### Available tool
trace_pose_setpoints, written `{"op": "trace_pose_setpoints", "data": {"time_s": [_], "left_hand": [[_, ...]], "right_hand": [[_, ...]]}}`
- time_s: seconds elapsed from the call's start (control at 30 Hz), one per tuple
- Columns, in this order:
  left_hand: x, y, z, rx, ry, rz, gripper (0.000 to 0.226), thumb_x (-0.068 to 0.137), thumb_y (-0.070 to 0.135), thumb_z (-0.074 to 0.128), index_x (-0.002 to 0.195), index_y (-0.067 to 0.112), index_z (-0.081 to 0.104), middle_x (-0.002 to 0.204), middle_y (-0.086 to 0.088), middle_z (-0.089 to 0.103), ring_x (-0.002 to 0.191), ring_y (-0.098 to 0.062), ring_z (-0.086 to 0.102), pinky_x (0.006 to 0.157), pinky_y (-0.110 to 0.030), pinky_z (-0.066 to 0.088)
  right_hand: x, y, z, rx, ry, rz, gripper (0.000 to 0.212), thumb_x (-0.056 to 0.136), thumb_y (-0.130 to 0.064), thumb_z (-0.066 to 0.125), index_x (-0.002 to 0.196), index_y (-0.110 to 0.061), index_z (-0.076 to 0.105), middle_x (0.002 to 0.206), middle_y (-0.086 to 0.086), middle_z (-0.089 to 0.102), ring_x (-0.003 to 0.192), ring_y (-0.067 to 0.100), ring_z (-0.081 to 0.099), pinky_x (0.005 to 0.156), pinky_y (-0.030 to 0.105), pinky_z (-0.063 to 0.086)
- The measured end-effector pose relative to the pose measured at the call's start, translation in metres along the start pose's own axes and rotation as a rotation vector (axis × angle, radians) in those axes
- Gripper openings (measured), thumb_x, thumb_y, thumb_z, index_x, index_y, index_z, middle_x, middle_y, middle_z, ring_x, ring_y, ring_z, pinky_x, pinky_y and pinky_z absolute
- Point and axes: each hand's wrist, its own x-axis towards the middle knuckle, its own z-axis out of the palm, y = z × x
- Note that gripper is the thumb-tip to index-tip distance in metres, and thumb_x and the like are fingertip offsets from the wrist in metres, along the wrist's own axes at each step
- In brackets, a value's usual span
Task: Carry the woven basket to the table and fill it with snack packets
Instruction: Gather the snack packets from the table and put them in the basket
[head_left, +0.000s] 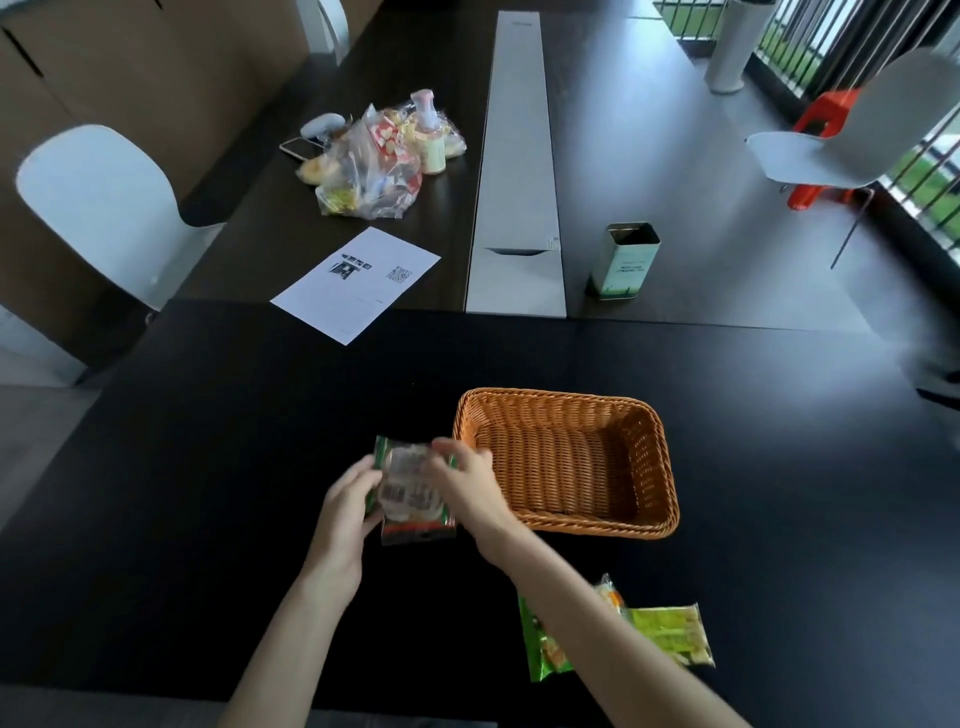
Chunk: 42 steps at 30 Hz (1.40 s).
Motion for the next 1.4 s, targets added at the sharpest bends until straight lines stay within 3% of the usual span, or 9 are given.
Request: {"op": "trace_pose_setpoints", "data": {"time_s": [0.1,0.33,0.47,0.73,0.83,0.97,1.17,1.3,1.4], "left_hand": [[0.014,0.035,0.035,-0.004,-0.083,0.088,0.045,0.097,0.015,0.034,0.141,0.01,0.044,0.136,-0.013,0.053,0.128,-0.024,0.049,0.103,-0.036,0.039],[0.051,0.048,0.116,0.071,-0.215,0.007,0.028,0.095,0.016,0.035,0.105,0.008,0.059,0.101,-0.011,0.061,0.101,-0.022,0.054,0.076,-0.031,0.047],[0.068,0.023,0.136,0.042,-0.175,-0.171,0.027,0.094,0.018,0.039,0.109,0.008,0.059,0.115,-0.014,0.06,0.108,-0.025,0.056,0.088,-0.038,0.046],[0.08,-0.001,0.148,-0.031,-0.059,-0.304,0.04,0.095,0.016,0.039,0.132,0.004,0.049,0.138,-0.016,0.051,0.131,-0.028,0.046,0.115,-0.044,0.029],[0.086,-0.004,0.149,-0.02,-0.05,-0.301,0.041,0.096,0.019,0.038,0.133,0.004,0.049,0.136,-0.016,0.054,0.129,-0.027,0.048,0.114,-0.037,0.03],[0.091,-0.007,0.148,-0.001,-0.076,-0.312,0.04,0.096,0.022,0.038,0.127,0.003,0.055,0.118,-0.016,0.06,0.109,-0.026,0.056,0.092,-0.031,0.041],[0.09,-0.007,0.149,0.038,-0.067,-0.314,0.04,0.094,0.023,0.041,0.128,0.005,0.054,0.122,-0.019,0.061,0.107,-0.029,0.059,0.092,-0.037,0.05],[0.077,0.005,0.148,0.079,-0.083,-0.278,0.047,0.095,0.017,0.04,0.141,0.007,0.041,0.139,-0.018,0.05,0.116,-0.03,0.055,0.078,-0.028,0.046],[0.057,0.014,0.137,0.123,-0.13,-0.155,0.051,0.097,0.015,0.037,0.148,0.009,0.031,0.151,-0.013,0.037,0.138,-0.025,0.037,0.101,-0.03,0.037]], "right_hand": [[0.013,-0.027,-0.04,0.054,0.087,-0.096,0.046,0.091,-0.029,0.047,0.135,-0.016,0.044,0.127,0.009,0.037,0.12,0.028,0.047,0.064,0.019,0.051],[0.053,-0.019,-0.113,0.126,0.214,0.008,0.052,0.088,-0.019,0.049,0.137,-0.009,0.039,0.12,0.012,0.053,0.087,0.017,0.06,0.079,0.036,0.056],[0.076,0.016,-0.123,0.113,0.235,0.176,0.051,0.087,-0.02,0.05,0.135,-0.008,0.041,0.126,0.013,0.051,0.111,0.026,0.056,0.097,0.048,0.05],[0.1,0.049,-0.115,0.183,0.206,0.31,0.05,0.091,-0.021,0.049,0.138,-0.01,0.036,0.135,0.015,0.048,0.101,0.02,0.052,0.093,0.042,0.053],[0.105,0.053,-0.112,0.213,0.191,0.304,0.052,0.091,-0.018,0.049,0.14,-0.01,0.033,0.138,0.017,0.045,0.101,0.02,0.051,0.091,0.04,0.054],[0.109,0.056,-0.111,0.232,0.163,0.275,0.056,0.091,-0.017,0.048,0.143,-0.01,0.028,0.141,0.018,0.042,0.095,0.018,0.051,0.083,0.035,0.052],[0.101,0.053,-0.114,0.136,0.109,0.286,0.057,0.093,-0.018,0.047,0.145,-0.009,0.025,0.14,0.016,0.044,0.097,0.016,0.05,0.066,0.02,0.047],[0.08,0.041,-0.127,-0.009,0.148,0.22,0.055,0.091,-0.021,0.05,0.142,-0.01,0.034,0.145,0.013,0.042,0.125,0.023,0.045,0.095,0.03,0.039],[0.046,0.03,-0.147,-0.032,0.182,0.127,0.042,0.092,-0.021,0.047,0.133,-0.01,0.046,0.139,0.009,0.048,0.121,0.02,0.047,0.095,0.029,0.038]]}}
